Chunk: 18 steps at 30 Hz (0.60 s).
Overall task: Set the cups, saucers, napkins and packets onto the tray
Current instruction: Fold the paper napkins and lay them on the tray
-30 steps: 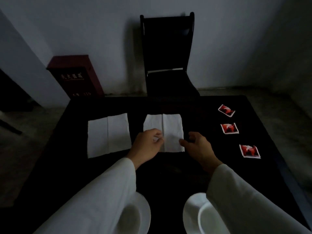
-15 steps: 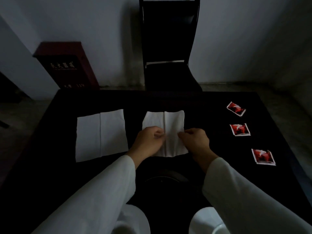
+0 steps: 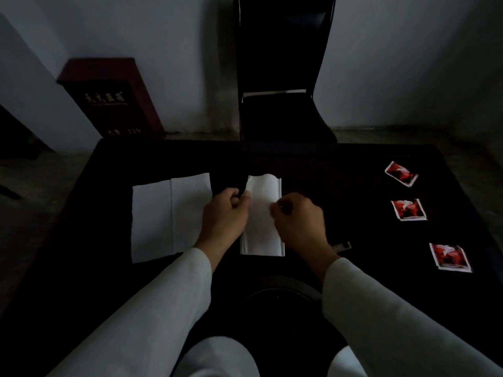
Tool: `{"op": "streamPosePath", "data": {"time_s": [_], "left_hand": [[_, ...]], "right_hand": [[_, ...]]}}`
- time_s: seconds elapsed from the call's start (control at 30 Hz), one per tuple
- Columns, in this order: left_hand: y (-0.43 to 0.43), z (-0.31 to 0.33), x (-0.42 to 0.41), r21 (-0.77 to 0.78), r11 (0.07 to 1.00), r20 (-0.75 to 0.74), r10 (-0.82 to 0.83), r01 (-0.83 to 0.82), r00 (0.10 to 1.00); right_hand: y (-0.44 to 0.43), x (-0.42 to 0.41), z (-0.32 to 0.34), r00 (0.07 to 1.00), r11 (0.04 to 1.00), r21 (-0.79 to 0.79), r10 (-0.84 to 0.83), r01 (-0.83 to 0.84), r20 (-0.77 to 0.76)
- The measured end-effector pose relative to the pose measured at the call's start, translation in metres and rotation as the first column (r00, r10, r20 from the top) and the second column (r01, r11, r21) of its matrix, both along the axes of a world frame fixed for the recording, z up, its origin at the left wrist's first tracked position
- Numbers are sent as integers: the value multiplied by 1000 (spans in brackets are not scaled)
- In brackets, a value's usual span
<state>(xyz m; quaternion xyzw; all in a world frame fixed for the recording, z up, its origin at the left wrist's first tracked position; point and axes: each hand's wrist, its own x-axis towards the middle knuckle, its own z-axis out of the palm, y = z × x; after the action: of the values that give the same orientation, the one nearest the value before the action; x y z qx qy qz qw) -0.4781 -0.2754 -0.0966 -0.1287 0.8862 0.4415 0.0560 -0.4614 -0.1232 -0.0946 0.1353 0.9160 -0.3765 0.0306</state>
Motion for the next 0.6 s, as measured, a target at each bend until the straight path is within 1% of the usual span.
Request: {"op": "streamPosePath", "data": {"time_s": [0.07, 0.1, 0.2, 0.27, 0.43, 0.53, 0.6], "left_hand": [[-2, -1, 0, -34, 999, -10, -16, 15, 1000], [-3, -2, 0, -42, 999, -19, -26, 25, 999], [-3, -2, 1, -59, 997, -43, -60, 58, 997], [-3, 0, 4, -75, 994, -62, -80, 75, 995], [-7, 8, 12, -74, 991, -70, -113, 108, 991], [-11, 18, 14, -58, 991, -59, -124, 120, 991], [-12, 29, 16, -28, 995, -38, -102, 101, 994]], "right_hand": [[9, -4, -5, 994, 990, 106, -100, 94, 50], [12, -6, -7, 988, 986, 121, -123, 111, 91], [8, -12, -12, 970, 991, 61, -126, 116, 208], [0, -13, -14, 959, 994, 23, -112, 110, 259], [-11, -10, -14, 957, 971, -109, -186, 214, 222], [-9, -2, -5, 956, 950, -198, -195, 239, 218], [-6, 6, 7, 966, 938, -267, -171, 219, 191]]}}
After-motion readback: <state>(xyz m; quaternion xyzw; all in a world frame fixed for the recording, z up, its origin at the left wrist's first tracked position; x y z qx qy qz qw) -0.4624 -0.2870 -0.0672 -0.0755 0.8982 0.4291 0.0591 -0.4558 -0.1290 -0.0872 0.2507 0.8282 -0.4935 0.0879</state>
